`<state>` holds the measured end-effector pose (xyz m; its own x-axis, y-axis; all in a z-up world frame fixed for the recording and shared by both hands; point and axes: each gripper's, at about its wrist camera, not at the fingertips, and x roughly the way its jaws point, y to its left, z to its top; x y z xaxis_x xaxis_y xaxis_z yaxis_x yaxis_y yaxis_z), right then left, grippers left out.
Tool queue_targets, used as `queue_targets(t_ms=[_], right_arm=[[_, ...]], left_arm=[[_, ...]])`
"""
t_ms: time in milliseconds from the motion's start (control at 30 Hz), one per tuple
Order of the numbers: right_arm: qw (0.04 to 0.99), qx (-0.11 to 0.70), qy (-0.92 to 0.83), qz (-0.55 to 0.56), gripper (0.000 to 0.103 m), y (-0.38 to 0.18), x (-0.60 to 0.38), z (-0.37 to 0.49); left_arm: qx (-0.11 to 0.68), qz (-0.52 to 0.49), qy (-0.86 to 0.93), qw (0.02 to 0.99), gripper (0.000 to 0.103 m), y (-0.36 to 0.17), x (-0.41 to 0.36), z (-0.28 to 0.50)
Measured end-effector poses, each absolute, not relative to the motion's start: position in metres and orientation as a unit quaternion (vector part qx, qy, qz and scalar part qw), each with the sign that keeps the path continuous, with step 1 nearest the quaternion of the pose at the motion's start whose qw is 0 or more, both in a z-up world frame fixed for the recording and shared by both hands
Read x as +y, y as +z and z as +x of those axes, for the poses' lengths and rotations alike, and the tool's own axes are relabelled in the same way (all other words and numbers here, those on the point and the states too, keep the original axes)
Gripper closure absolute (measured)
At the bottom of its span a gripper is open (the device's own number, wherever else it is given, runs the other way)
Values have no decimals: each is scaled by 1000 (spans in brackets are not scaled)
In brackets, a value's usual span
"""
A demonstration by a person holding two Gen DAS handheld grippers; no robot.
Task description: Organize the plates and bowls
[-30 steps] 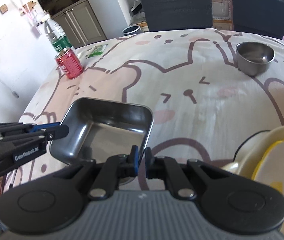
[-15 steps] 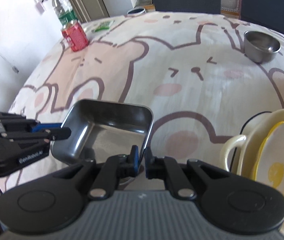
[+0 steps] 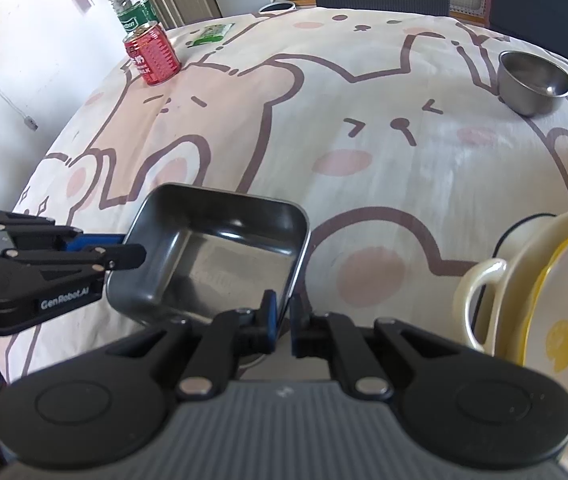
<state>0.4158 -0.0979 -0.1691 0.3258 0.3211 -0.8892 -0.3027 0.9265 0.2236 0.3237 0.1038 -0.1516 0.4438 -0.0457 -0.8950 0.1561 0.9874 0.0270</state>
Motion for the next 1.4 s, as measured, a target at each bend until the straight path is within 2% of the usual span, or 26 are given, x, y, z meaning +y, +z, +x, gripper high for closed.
queue_targets(t_ms=[167,267,367,433,467,500,533,567,600,700,767,800,867,967,1000,1400], right_arm=[[813,549,193,13,95,-169,-99,417],[814,548,192,15,94,-170,-99,416],[814,548,192,19,93,-171,-101,416],[815,548,190,22,90,-171,-102,417],[815,547,189,22,85,-171,-102,417],[816,545,189,23,82,-170,-102,417],[818,541,192,22,73,-169,-102,416],[820,538,194,20,65,-168,-101,416],[823,533,194,14,62,-166,-100,415],[831,521,197,0,54,-162,-99,413],[838,510,195,-4,40,-158,-101,412],[845,499,190,-9,37,-155,-102,411],[861,474,181,-16,21,-148,-106,409],[885,438,157,-14,4,-137,-120,408],[891,429,147,-10,2,-133,-126,408],[932,356,23,68,0,-106,-237,418]], left_arm=[[524,47,-58,848,88,-152,106,325],[522,59,-56,849,85,-152,103,325],[522,58,-52,849,76,-152,106,324],[522,53,-52,850,58,-151,108,323],[521,53,-52,850,53,-150,108,323],[519,52,-52,851,41,-149,109,322],[517,53,-50,853,26,-148,109,322],[513,55,-47,856,21,-147,109,321],[509,55,-44,858,16,-145,110,320],[502,50,-35,863,11,-141,114,320],[488,47,-23,871,4,-137,117,319],[474,47,-13,879,0,-135,118,318],[449,42,8,892,0,-130,121,318],[419,17,26,907,0,-123,125,320],[410,8,29,912,0,-120,125,321],[334,-7,-18,942,0,-91,44,355]])
